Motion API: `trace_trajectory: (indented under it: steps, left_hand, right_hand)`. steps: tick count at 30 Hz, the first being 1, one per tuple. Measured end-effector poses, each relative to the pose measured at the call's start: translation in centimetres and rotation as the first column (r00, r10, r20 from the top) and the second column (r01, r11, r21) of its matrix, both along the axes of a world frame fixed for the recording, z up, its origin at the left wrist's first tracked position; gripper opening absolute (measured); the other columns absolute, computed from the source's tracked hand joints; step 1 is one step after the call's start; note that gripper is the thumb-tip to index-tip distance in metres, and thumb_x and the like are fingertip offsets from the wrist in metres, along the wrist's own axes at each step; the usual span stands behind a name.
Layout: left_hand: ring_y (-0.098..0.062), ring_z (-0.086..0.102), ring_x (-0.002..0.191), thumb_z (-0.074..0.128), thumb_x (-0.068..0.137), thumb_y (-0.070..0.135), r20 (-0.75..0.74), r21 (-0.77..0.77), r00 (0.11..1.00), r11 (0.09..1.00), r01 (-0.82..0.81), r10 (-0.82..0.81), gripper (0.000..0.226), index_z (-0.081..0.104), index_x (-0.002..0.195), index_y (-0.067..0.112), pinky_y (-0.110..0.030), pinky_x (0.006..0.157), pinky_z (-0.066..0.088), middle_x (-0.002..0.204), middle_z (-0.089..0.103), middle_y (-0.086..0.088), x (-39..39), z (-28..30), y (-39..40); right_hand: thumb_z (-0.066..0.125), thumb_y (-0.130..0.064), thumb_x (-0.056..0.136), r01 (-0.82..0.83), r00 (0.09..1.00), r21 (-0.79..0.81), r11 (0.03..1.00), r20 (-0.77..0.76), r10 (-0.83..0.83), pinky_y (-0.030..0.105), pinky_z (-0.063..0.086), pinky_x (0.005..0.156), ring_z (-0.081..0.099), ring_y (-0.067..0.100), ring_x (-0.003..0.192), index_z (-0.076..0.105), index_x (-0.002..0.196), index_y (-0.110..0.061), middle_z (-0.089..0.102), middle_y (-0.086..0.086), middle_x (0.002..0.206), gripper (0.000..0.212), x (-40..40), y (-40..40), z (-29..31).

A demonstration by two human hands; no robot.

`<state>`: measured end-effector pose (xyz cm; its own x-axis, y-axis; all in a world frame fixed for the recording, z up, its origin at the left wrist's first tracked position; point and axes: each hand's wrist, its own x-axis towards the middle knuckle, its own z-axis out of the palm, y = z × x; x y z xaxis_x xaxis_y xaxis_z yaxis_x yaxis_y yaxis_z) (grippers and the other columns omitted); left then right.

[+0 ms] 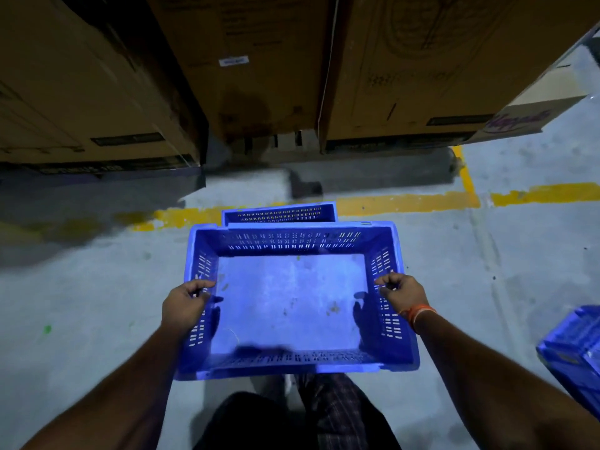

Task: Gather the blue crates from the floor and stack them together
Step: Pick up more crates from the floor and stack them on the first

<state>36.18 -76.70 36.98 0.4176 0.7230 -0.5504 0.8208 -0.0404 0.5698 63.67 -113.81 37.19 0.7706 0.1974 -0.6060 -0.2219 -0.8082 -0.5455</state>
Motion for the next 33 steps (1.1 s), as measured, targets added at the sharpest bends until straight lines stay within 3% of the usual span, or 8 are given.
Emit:
trace_trajectory:
  steps: [7,10,15,18,22,27,33]
  left_hand:
    - [-0.027,0.072,0.074,0.067,0.078,0.027,-0.001,0.012,0.999,0.999,0.043,-0.043,0.024,0.073,0.093,0.045,-0.046,0.077,0.060,0.090,0.076,-0.001,8.2,-10.7,7.3]
    - [-0.022,0.067,0.070,0.068,0.083,0.017,0.004,0.049,0.998,0.997,0.066,-0.066,0.027,0.070,0.087,0.044,-0.039,0.077,0.058,0.092,0.075,-0.004,11.6,-14.9,9.8]
    - [-0.034,0.070,0.087,0.066,0.080,0.025,0.005,0.080,0.999,0.996,0.050,-0.050,0.024,0.071,0.099,0.037,-0.043,0.086,0.057,0.100,0.074,-0.008,14.7,-22.1,13.5]
    - [-0.031,0.067,0.078,0.065,0.082,0.018,-0.055,0.151,0.996,0.986,0.076,-0.069,0.029,0.072,0.107,0.031,-0.035,0.081,0.053,0.092,0.073,-0.008,15.7,-25.2,14.1]
    - [-0.021,0.060,0.067,0.060,0.084,0.017,-0.076,0.302,0.990,0.943,0.136,-0.118,0.024,0.074,0.100,0.027,-0.030,0.072,0.047,0.072,0.066,0.000,15.8,-26.3,13.9]
    - [-0.018,0.062,0.069,0.060,0.083,0.016,-0.044,0.262,0.990,0.955,0.141,-0.134,0.024,0.074,0.097,0.030,-0.026,0.071,0.044,0.077,0.070,0.001,15.5,-26.2,14.3]
    - [-0.021,0.052,0.063,0.060,0.081,0.009,-0.068,0.195,0.982,0.963,0.188,-0.178,0.022,0.070,0.093,0.024,-0.028,0.068,0.042,0.064,0.057,0.002,14.8,-25.9,14.3]
  right_hand:
    - [0.070,-0.008,0.077,-0.086,0.996,-0.038,0.996,0.013,0.087,0.028,0.049,0.088,0.068,0.023,0.089,0.073,0.087,-0.021,0.074,0.006,0.091,0.017,9.5,7.1,-10.2]
    - [0.068,-0.006,0.078,-0.124,0.991,-0.041,0.991,0.041,0.126,0.023,0.045,0.084,0.066,0.021,0.087,0.073,0.092,-0.018,0.072,0.004,0.090,0.019,12.9,10.4,-14.1]
    - [0.068,-0.007,0.079,-0.224,0.964,-0.082,0.971,0.128,0.233,0.021,0.044,0.083,0.066,0.020,0.088,0.074,0.093,-0.017,0.073,0.004,0.091,0.018,17.0,15.3,-20.7]
    - [0.067,-0.010,0.078,-0.295,0.922,-0.131,0.947,0.221,0.318,0.024,0.046,0.083,0.069,0.020,0.089,0.075,0.088,-0.015,0.075,0.006,0.089,0.013,18.6,17.0,-23.6]
    - [0.065,-0.012,0.076,-0.314,0.877,-0.139,0.939,0.335,0.344,0.025,0.048,0.074,0.069,0.022,0.078,0.074,0.078,-0.016,0.074,0.007,0.078,0.011,20.1,18.1,-25.0]
    - [0.066,-0.017,0.077,-0.338,0.867,-0.159,0.928,0.332,0.373,0.031,0.051,0.074,0.068,0.026,0.075,0.070,0.073,-0.018,0.072,0.009,0.074,0.006,20.6,18.2,-24.5]
    - [0.064,-0.007,0.075,-0.319,0.880,-0.172,0.932,0.313,0.358,0.019,0.040,0.073,0.068,0.021,0.081,0.075,0.077,-0.016,0.073,0.006,0.077,0.014,19.5,18.4,-23.7]
